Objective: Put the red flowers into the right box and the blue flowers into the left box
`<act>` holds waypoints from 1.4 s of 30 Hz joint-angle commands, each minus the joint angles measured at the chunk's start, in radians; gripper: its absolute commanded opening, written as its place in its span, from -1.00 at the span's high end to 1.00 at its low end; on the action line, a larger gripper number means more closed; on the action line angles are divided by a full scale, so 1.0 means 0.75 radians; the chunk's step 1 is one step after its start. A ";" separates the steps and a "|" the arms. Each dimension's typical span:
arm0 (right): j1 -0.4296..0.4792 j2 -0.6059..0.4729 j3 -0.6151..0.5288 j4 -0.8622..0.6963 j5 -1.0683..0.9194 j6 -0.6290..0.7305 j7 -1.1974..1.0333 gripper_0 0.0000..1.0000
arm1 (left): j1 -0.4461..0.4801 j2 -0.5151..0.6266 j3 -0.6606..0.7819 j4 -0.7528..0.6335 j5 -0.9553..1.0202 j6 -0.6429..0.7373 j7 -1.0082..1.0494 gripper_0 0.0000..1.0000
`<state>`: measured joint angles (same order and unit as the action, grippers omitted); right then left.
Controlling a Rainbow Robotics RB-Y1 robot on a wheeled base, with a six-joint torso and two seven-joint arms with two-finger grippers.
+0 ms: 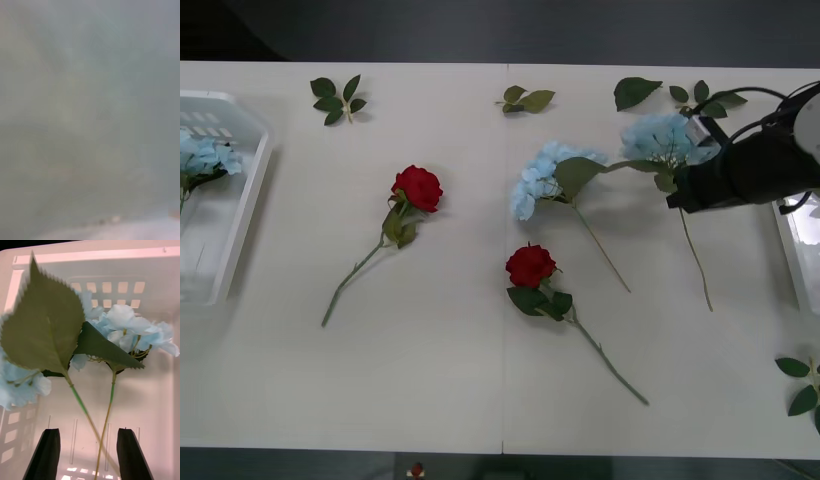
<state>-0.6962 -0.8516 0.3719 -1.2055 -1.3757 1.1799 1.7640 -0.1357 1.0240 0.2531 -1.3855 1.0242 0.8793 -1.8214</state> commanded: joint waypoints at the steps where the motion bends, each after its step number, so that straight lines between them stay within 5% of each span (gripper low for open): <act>1: -0.049 -0.082 -0.113 -0.035 -0.317 0.018 0.215 1.00 | -0.028 0.025 0.112 -0.161 0.085 0.222 -0.007 -0.34; 9: -0.049 -0.057 -0.203 -0.139 -0.510 0.012 0.608 1.00 | -0.083 0.025 0.237 -0.488 0.271 0.558 -0.001 -0.46; 14: -0.049 0.090 -0.287 -0.209 -0.538 0.012 0.773 1.00 | -0.228 0.025 0.022 -0.552 0.326 0.564 0.089 -0.85; 20: -0.058 0.311 -0.381 -0.209 -0.596 0.012 0.863 1.00 | -0.343 -0.052 -0.342 -0.550 0.318 0.337 0.164 -0.93; 26: -0.066 0.487 -0.406 -0.209 -0.602 -0.031 0.876 1.00 | -0.326 -0.267 -0.542 -0.468 0.348 0.065 0.076 -0.92; 42: -0.090 0.673 -0.275 -0.205 -0.571 -0.180 0.873 1.00 | -0.069 -0.737 -0.440 -0.439 0.933 0.061 -0.828 -0.92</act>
<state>-0.7199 -0.3444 0.1490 -1.3366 -1.7992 1.0548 2.4039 -0.1799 0.5170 -0.0651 -1.7000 1.6853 0.9358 -2.3617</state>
